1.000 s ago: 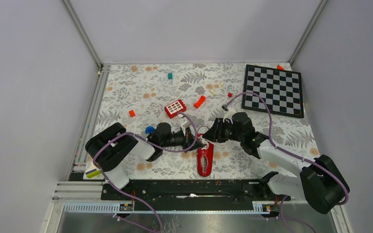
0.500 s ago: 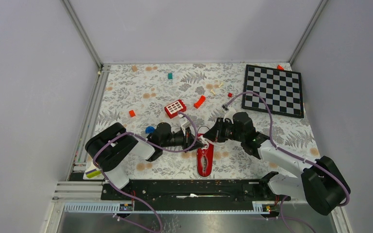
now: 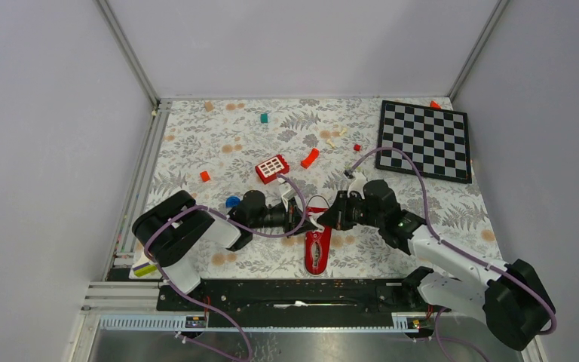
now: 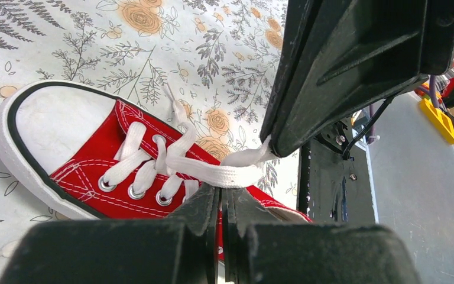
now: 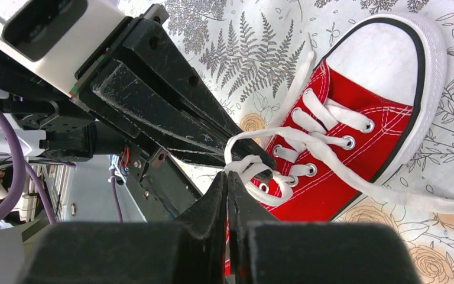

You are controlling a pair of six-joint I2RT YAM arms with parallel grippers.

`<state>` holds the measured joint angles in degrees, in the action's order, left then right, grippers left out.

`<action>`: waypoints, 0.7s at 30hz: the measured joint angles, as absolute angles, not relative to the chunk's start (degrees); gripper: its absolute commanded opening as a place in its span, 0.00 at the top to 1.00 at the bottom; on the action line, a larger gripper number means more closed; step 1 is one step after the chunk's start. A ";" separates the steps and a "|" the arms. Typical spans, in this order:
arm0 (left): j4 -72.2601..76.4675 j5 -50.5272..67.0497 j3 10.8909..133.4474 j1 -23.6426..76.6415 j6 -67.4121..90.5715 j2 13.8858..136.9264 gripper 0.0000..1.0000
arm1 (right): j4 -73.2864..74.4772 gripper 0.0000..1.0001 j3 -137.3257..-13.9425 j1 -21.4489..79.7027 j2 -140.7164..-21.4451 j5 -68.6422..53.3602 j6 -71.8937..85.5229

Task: Tie the shoes
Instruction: Wrap the shoelace around the shoelace.

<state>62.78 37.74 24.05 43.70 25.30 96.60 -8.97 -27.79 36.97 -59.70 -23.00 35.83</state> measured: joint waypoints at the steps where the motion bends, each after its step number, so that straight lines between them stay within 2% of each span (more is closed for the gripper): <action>1: 62.78 37.78 24.05 43.75 25.30 96.60 1.00 | -8.51 1.00 -27.73 37.15 -59.35 -22.96 35.81; 4: 62.85 38.22 24.14 43.92 25.30 96.60 1.00 | -7.57 1.00 -27.35 37.54 -57.95 -22.06 35.79; 6: 62.89 38.41 24.18 43.92 25.30 96.60 1.00 | -6.96 0.89 -27.35 37.58 -57.43 -21.50 35.68; 8: 62.78 38.41 24.25 43.92 25.30 96.60 1.00 | -6.20 0.72 -27.35 37.63 -57.19 -20.45 35.51; 12: 62.46 38.37 24.25 43.90 25.28 96.60 1.00 | -3.70 0.57 -27.55 37.78 -56.90 -17.02 34.30; 18: 62.13 38.37 24.25 43.86 24.84 96.42 1.00 | -0.93 0.55 -27.68 37.76 -53.25 -9.69 33.21; 21: 61.73 38.37 24.25 43.86 24.73 96.36 1.00 | 0.45 0.60 -27.49 37.71 -51.18 -6.11 33.23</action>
<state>61.73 38.37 24.25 43.86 24.73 96.36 0.45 -27.49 37.71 -51.18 -6.11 33.23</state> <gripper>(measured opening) 0.013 0.445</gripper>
